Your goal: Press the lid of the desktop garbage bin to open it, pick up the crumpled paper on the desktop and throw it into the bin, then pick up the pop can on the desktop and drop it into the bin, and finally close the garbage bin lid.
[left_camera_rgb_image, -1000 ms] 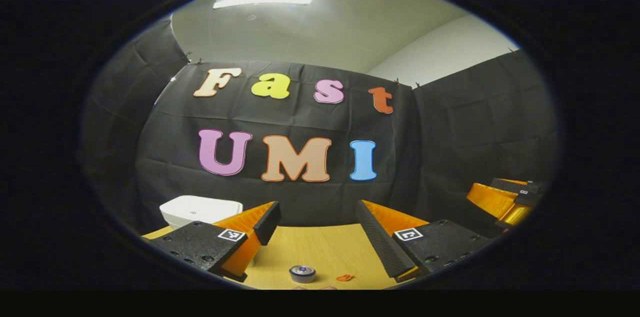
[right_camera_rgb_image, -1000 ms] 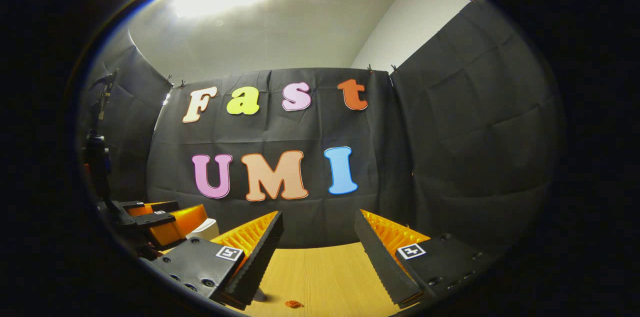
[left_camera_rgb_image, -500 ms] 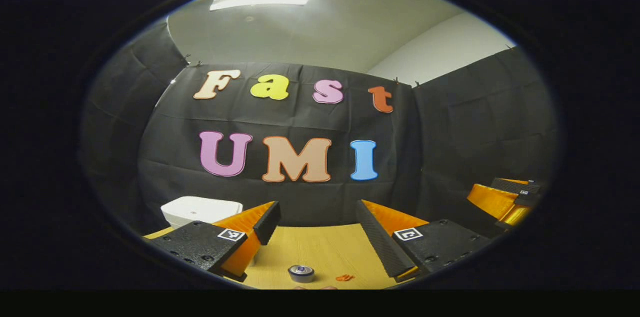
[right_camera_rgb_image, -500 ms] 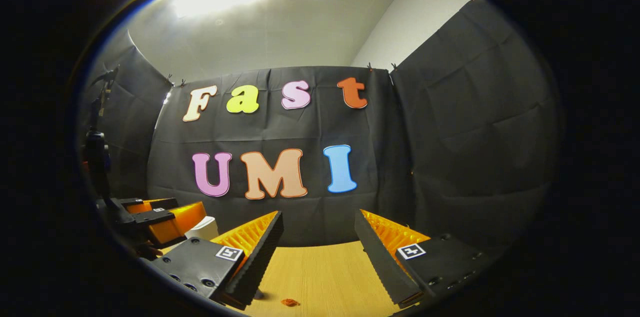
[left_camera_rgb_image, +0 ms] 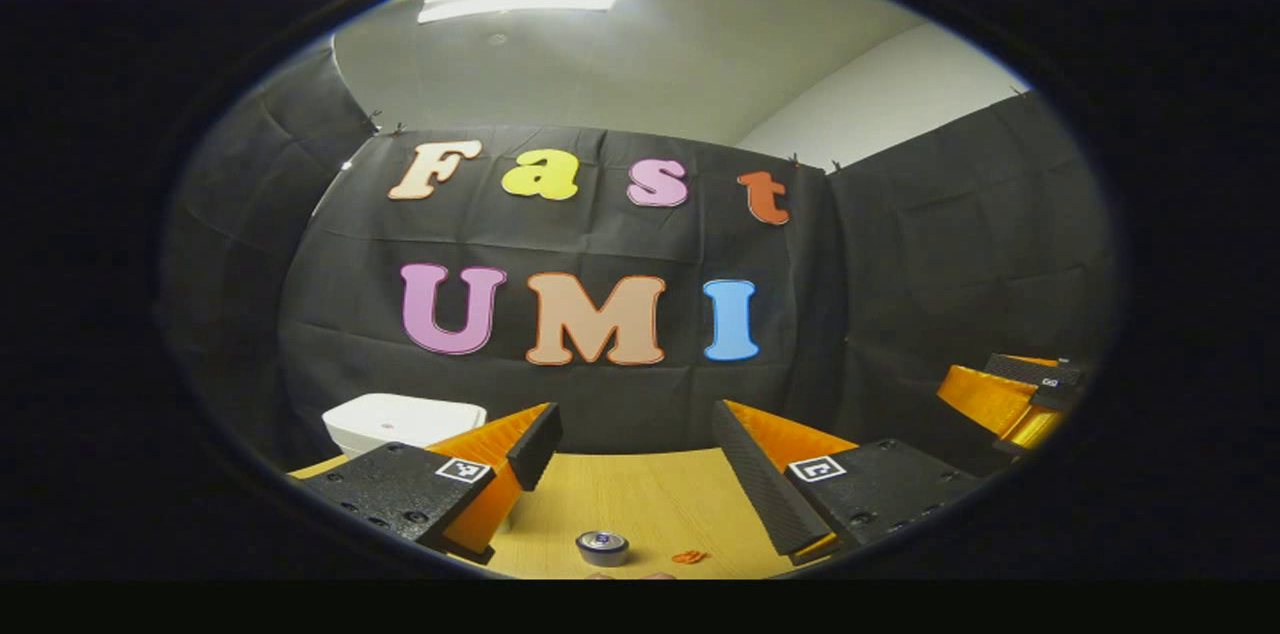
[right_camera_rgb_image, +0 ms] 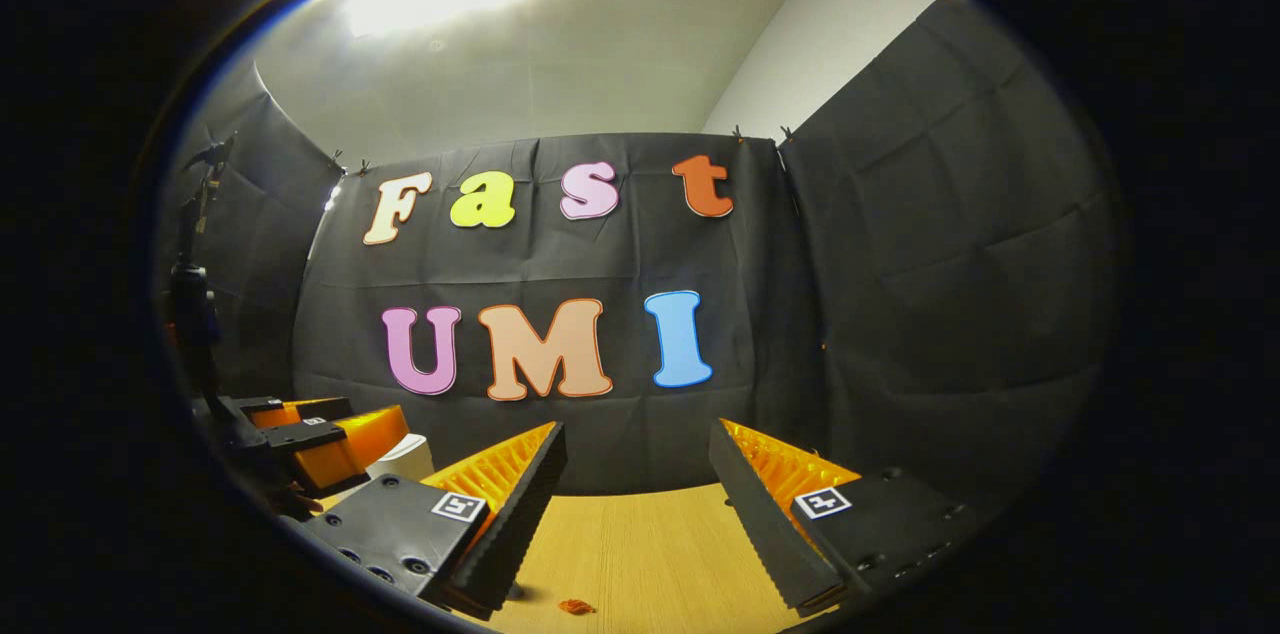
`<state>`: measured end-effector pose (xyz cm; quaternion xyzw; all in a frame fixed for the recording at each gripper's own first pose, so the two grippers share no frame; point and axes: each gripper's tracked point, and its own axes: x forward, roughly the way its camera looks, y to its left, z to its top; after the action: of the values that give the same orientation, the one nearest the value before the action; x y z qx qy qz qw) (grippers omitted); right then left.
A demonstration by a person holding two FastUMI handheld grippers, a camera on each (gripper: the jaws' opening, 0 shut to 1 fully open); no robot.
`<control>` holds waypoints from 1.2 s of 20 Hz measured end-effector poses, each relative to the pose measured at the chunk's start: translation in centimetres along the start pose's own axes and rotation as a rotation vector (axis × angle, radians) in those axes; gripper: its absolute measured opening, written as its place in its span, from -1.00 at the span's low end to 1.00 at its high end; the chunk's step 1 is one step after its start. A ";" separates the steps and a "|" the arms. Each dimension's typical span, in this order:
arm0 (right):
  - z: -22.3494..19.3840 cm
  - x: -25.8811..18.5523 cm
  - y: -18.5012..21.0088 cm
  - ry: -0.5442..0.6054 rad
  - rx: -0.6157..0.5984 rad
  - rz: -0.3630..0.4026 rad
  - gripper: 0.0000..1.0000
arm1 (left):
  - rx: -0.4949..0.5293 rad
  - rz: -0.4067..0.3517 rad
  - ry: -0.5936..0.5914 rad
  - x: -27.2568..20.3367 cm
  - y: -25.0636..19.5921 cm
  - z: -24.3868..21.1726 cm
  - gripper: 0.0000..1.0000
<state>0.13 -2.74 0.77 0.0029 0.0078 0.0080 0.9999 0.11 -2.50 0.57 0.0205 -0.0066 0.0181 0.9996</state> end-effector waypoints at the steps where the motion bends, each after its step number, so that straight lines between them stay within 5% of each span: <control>1: 0.0 0.1 0.0 0.000 0.004 0.008 0.92 | 0.000 0.006 0.000 0.0 0.1 0.0 0.84; 17: -2.4 2.2 -0.7 0.076 0.018 0.119 0.92 | 0.048 0.135 0.018 -1.7 0.9 -0.8 0.84; 24: -3.0 2.8 0.8 0.079 0.007 0.168 0.92 | 0.047 0.218 -0.013 -1.4 4.9 0.5 0.84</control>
<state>2.88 -1.87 -2.23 0.0068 0.0469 0.0920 0.9946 -1.50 2.31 1.21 0.0433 -0.0149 0.1267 0.9909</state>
